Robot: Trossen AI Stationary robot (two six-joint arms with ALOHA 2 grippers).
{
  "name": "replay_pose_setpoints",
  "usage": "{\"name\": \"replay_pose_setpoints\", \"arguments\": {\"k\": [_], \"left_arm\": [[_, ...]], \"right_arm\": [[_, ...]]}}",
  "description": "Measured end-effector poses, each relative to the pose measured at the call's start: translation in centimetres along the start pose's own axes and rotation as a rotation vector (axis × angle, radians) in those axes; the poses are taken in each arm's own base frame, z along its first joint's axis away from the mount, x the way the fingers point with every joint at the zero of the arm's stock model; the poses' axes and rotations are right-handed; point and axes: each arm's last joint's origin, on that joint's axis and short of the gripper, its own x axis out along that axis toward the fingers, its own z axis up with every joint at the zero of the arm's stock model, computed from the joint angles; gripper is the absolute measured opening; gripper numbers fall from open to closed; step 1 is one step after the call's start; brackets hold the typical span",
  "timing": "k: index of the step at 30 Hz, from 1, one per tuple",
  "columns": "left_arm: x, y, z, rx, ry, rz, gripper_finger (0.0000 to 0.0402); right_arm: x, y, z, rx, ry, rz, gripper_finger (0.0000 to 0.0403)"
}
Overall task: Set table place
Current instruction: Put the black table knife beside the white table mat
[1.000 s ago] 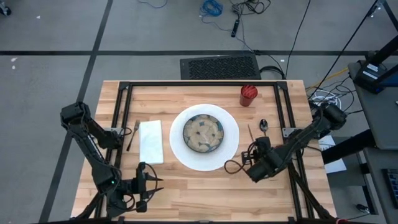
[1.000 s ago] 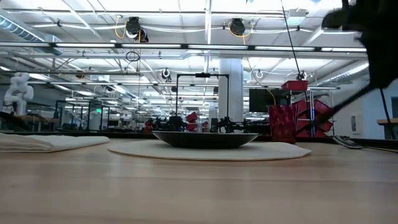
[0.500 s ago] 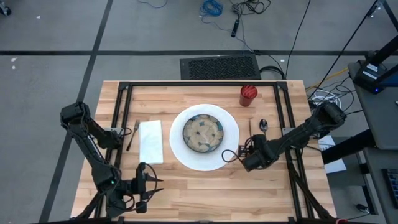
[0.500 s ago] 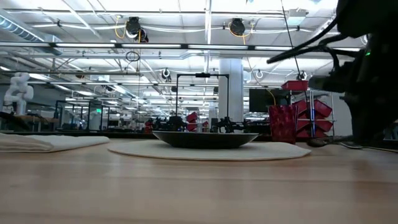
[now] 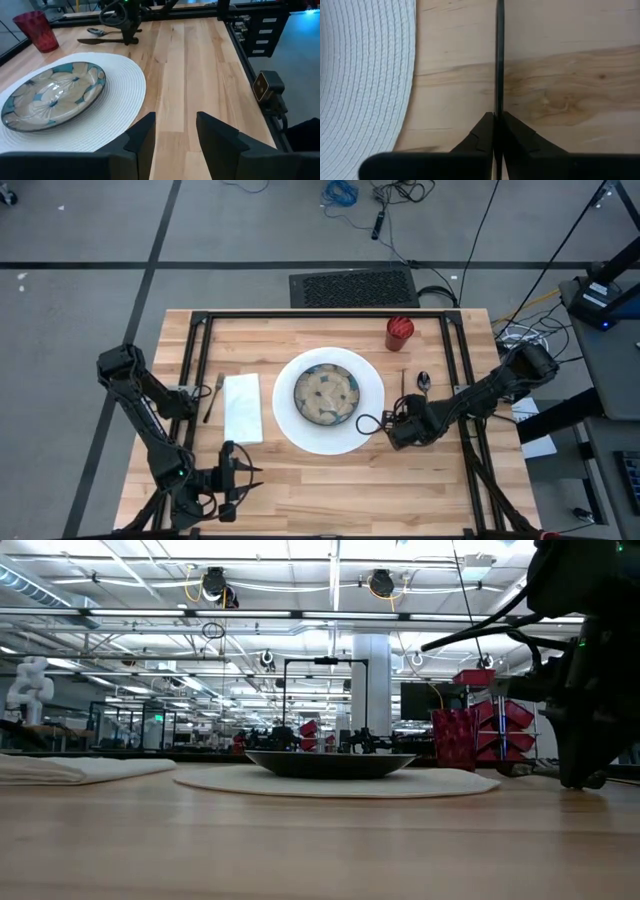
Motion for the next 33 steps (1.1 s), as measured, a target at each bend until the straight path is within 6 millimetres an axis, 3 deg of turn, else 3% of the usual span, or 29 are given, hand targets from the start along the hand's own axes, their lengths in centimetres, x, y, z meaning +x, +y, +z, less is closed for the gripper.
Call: {"name": "replay_pose_setpoints", "arguments": {"k": [14, 25, 33], "left_arm": [[0.01, 0.00, 0.03, 0.028, -0.004, 0.003, 0.0129], [0.01, 0.00, 0.04, 0.022, -0.006, 0.005, 0.0129], [0.00, 0.00, 0.04, 0.022, -0.006, 0.005, 0.0129]], "right_arm": [[0.09, -0.03, -0.02, -0.016, 0.013, -0.008, 0.0018], [0.11, 0.02, -0.05, -0.031, 0.013, -0.003, 0.0080], [0.08, -0.13, 0.02, -0.048, 0.010, -0.021, 0.0099]]}}
